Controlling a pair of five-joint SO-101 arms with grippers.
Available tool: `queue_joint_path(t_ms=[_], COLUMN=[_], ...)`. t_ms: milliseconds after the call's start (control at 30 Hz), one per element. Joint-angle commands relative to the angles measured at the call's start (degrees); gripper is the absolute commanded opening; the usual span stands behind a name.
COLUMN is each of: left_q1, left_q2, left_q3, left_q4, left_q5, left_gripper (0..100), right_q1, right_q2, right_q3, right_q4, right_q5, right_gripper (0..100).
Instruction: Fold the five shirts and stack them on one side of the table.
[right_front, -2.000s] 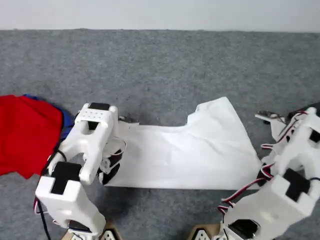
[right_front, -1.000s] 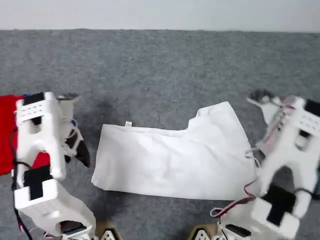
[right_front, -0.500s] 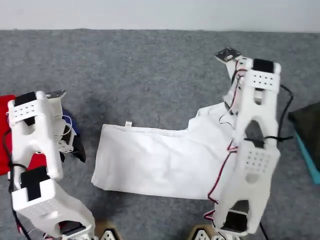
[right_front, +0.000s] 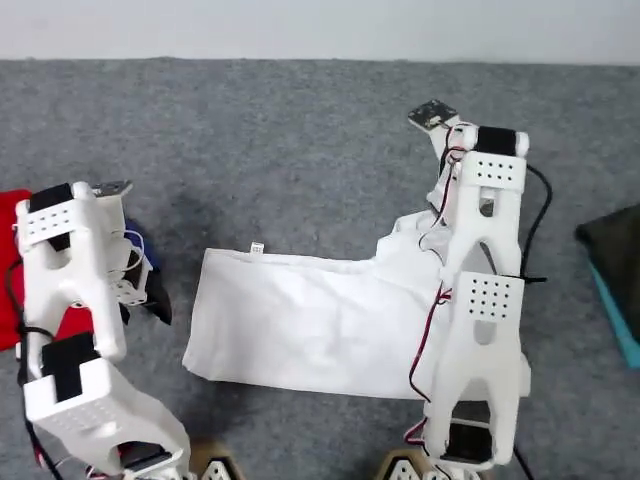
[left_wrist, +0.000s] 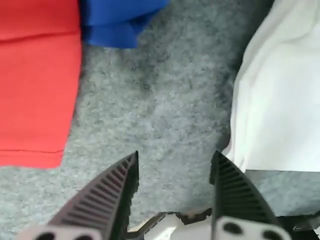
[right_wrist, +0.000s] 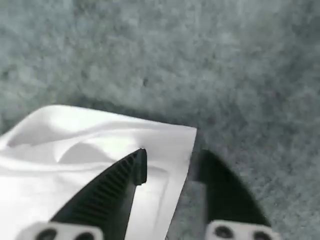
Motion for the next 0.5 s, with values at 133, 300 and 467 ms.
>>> queue_joint_path(t_ms=[133, 300, 467], left_q1=[0.0, 0.0, 0.0], left_q2=[-2.7, -2.7, -2.7], left_q3=[-1.5, -1.5, -1.5], left_q4=[2.1, 2.1, 2.1], left_q5=[0.7, 0.6, 0.6], left_gripper=[22, 22, 22], right_q1=[-0.8, -1.6, -2.0], right_q2=[-0.2, 0.0, 2.2], right_q3=[-2.5, -2.5, -2.9], right_q4=[2.2, 2.2, 2.2], right_q5=[-0.4, -0.2, -0.2], right_gripper=[15.7, 15.3, 10.4])
